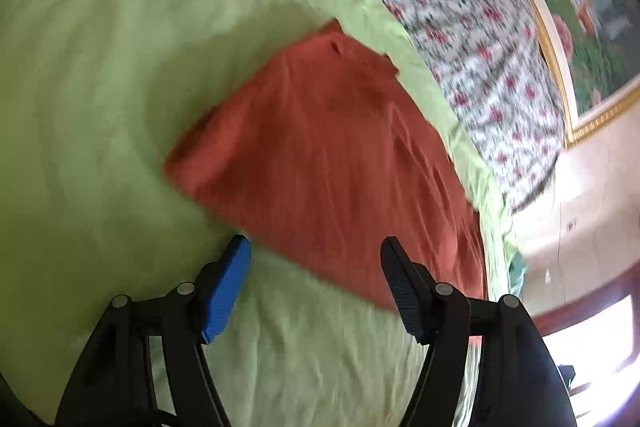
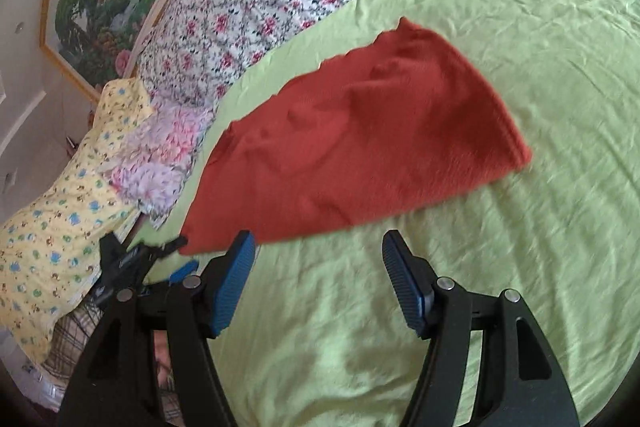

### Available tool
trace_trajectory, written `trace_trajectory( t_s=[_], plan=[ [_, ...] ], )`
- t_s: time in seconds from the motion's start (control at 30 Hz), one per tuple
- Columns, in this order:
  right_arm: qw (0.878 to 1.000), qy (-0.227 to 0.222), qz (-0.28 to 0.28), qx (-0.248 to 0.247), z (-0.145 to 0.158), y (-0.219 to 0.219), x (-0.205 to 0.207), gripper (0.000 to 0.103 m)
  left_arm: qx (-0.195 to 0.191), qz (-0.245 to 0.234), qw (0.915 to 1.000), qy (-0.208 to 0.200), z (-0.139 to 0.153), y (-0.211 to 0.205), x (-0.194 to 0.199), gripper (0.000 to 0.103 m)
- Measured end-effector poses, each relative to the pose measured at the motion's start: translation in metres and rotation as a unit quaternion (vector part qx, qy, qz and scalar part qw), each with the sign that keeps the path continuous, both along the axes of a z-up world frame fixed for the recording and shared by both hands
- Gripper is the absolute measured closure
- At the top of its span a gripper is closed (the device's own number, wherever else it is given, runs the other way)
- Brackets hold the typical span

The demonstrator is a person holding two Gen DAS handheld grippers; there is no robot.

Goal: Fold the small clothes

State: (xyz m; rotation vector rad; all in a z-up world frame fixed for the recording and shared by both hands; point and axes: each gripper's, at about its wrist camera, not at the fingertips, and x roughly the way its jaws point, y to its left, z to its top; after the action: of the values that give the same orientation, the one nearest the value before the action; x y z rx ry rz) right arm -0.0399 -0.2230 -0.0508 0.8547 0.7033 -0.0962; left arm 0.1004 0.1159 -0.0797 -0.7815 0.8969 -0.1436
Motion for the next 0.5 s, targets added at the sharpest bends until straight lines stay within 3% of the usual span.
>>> trace_trajectory(
  t_s=[0.2, 0.4, 0.47, 0.5],
  plan=[
    [1.0, -0.006, 0.004, 0.0, 0.006, 0.004, -0.001, 0.036, 0.001, 0.035, 0.9993, -0.016, -0.004, 0.005, 0.031, 0.035],
    [1.0, -0.012, 0.002, 0.002, 0.009, 0.001, 0.001, 0.036, 0.019, 0.038, 0.9989, -0.023, -0.003, -0.001, 0.05, 0.04],
    [1.0, -0.013, 0.001, 0.005, 0.007, -0.001, 0.002, 0.036, 0.021, 0.036, 0.9989, -0.024, -0.002, -0.003, 0.056, 0.058],
    [1.0, -0.013, 0.0, 0.007, 0.006, -0.003, 0.002, 0.036, 0.021, 0.031, 0.999, -0.023, -0.003, -0.004, 0.059, 0.077]
  ],
)
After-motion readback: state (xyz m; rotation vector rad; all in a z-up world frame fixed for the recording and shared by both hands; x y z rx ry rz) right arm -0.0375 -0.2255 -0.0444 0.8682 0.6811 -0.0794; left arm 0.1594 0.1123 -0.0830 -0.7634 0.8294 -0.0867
